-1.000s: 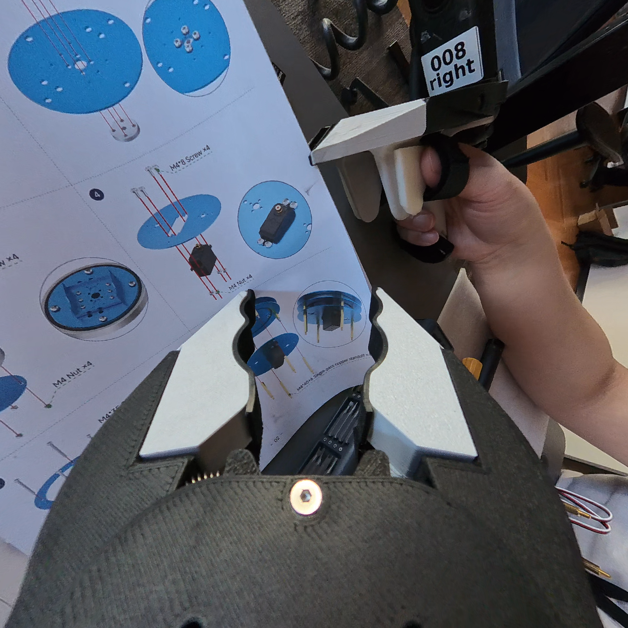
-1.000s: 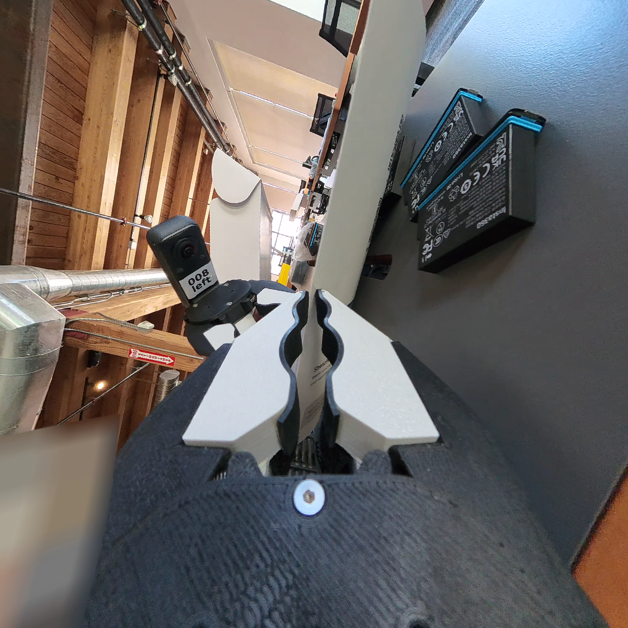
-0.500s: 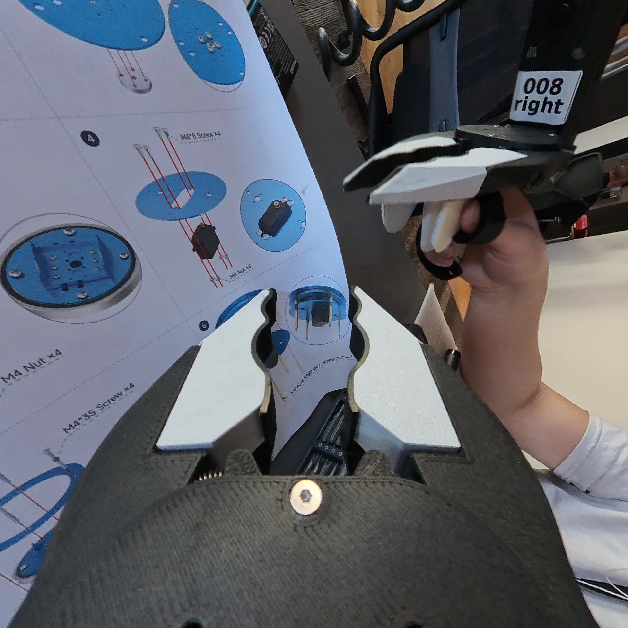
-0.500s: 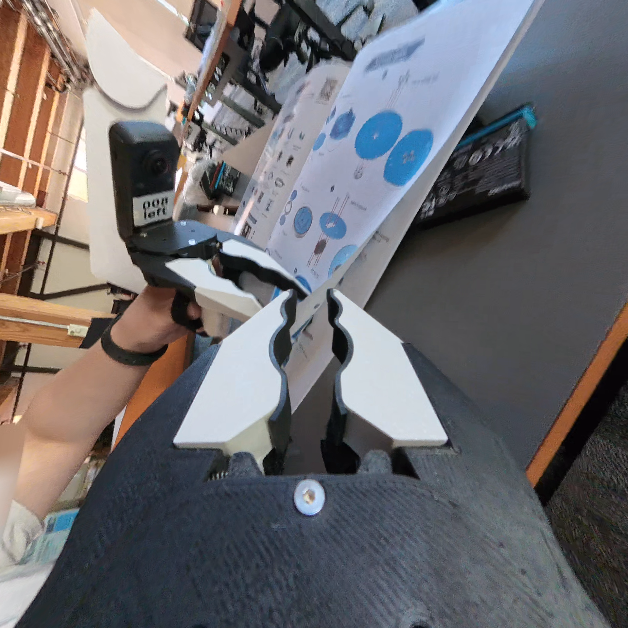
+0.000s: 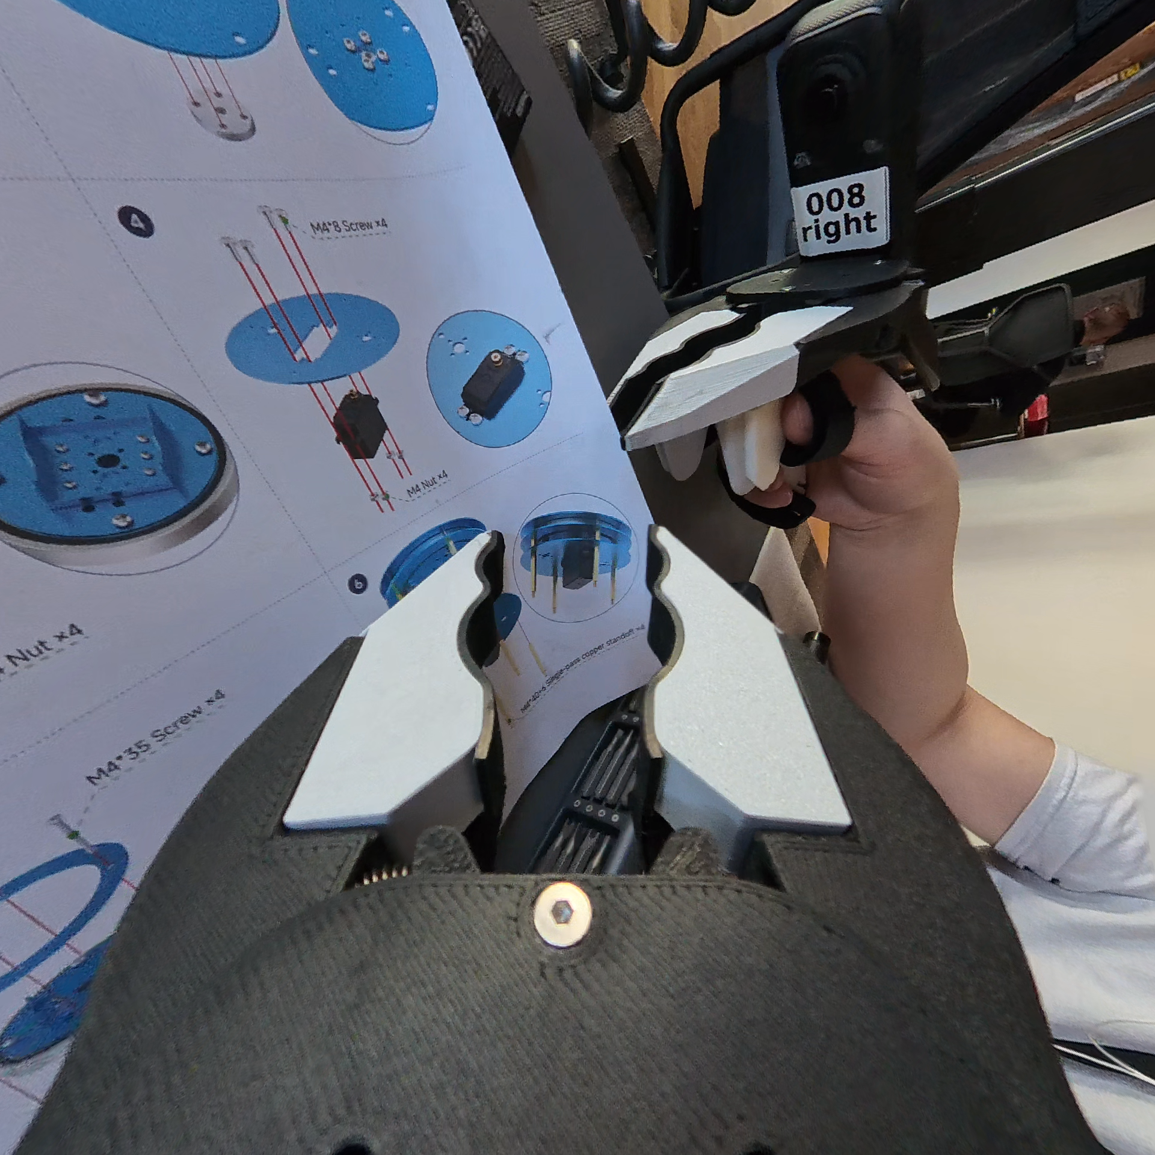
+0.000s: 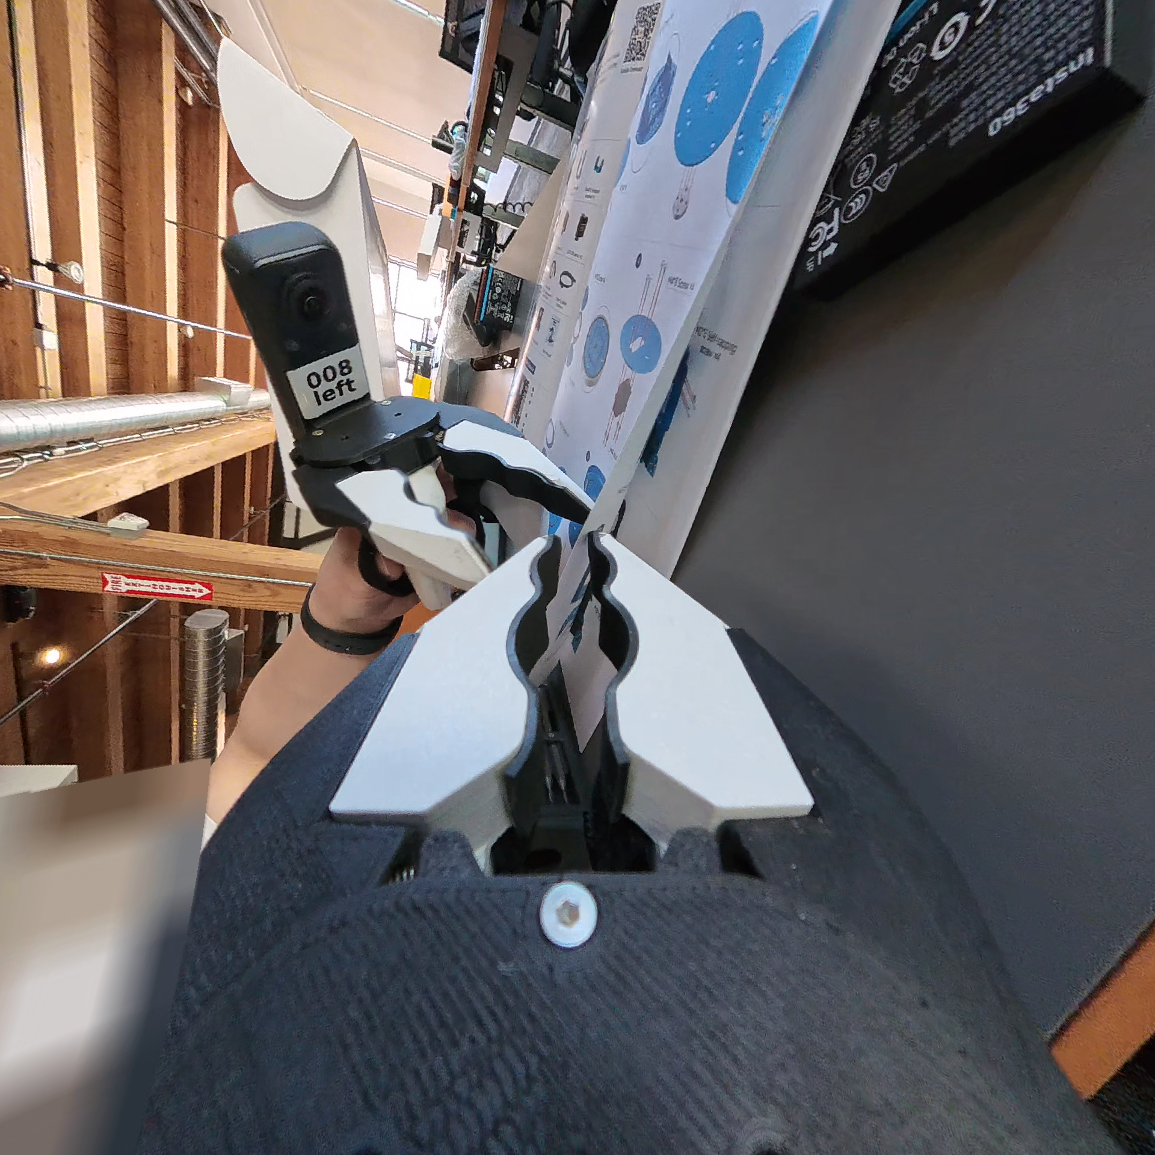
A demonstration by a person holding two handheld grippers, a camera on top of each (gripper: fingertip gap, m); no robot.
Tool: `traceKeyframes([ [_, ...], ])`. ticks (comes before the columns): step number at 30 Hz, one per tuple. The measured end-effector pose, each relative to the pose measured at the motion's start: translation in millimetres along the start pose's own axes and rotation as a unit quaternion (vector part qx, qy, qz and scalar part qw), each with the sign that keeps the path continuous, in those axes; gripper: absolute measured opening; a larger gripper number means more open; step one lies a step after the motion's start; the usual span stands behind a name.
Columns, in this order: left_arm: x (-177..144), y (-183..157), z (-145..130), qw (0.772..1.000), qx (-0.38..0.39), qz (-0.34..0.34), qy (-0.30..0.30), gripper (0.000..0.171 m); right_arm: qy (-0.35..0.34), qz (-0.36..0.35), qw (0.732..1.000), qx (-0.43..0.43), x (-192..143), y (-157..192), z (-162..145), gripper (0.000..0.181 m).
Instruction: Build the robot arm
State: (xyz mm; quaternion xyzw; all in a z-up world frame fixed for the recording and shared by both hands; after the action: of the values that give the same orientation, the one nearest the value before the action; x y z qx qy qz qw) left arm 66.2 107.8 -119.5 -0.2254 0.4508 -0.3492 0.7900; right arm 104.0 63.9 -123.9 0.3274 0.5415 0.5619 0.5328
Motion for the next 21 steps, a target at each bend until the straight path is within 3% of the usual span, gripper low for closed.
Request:
traceKeyframes([
  [9, 3.6, -5.3, -1.7, 0.997, 0.053, 0.054, 0.020, 0.053, -0.012, 0.023, 1.000, -0.008, 5.0, 8.6, 2.3, 0.006],
  [21, 1.5, -5.0, -4.1, 1.000, 0.019, 0.013, 0.006, 0.045, -0.017, 0.037, 0.999, 0.000, 4.0, 7.0, 4.3, 0.005],
])
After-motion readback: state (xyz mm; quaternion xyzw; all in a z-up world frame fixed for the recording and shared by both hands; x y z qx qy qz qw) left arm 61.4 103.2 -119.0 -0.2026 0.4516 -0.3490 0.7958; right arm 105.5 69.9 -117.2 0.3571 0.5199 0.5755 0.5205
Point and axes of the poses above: each gripper's, where its closed fingertips meet, x out along the fingers, z out of its top, y = z × x across the jaws, the point moved 2 cm from there along -x, back along the fingers, and after that the axes turned 6 degrees about x, right-handed, at the moved point
